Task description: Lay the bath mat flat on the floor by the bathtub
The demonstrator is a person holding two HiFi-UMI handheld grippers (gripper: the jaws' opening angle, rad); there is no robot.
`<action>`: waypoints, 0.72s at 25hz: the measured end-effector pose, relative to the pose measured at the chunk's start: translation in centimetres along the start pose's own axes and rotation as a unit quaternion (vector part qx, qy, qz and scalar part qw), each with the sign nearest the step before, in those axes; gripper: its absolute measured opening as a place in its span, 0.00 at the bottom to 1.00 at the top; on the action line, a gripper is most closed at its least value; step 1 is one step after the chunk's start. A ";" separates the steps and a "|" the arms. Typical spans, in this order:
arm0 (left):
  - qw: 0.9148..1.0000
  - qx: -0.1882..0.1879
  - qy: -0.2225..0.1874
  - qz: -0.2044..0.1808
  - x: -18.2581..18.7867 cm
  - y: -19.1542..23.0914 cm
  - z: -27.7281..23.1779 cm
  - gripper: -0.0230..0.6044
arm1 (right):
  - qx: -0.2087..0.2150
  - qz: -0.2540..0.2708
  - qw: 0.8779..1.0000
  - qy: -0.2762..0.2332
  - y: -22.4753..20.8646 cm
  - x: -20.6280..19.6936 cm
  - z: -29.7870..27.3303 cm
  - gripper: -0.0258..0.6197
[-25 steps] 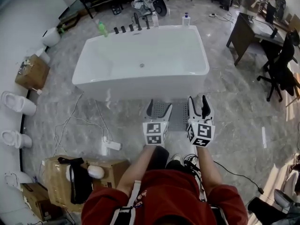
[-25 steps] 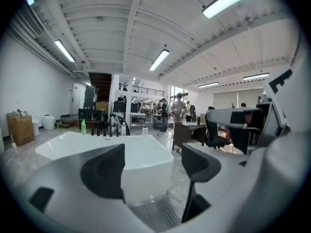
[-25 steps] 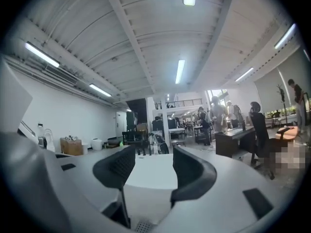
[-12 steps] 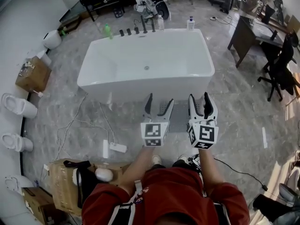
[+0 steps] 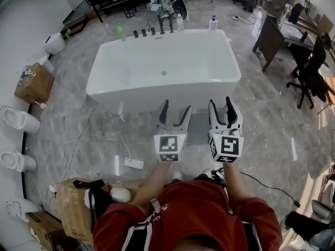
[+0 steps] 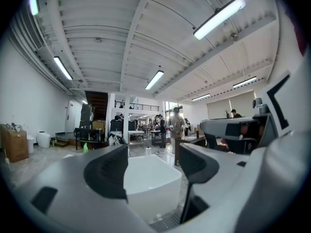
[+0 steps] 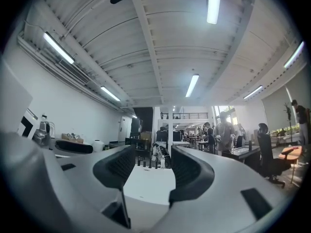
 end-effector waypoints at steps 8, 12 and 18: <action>1.000 -0.008 -0.012 -0.006 1.0 -0.1 -0.2 0.35 | 0.009 -0.005 1.000 0.003 0.4 0.1 -0.7 0.33; 1.000 0.004 0.000 0.005 0.3 0.0 -0.6 0.15 | 0.020 -0.004 1.000 0.014 0.4 -0.1 -1.2 0.24; 1.000 0.003 -0.004 0.021 0.6 -0.4 -0.4 0.07 | 0.036 -0.005 0.999 0.021 0.5 -0.3 -1.3 0.07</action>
Point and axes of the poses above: the fingertips, and each gripper's own axes: z backward along the fingers, y to its left, x out of its top, the point moved 5 cm from there along z, backward along the fingers, and after that the axes turned 11 degrees about x, right-handed, at the moved point
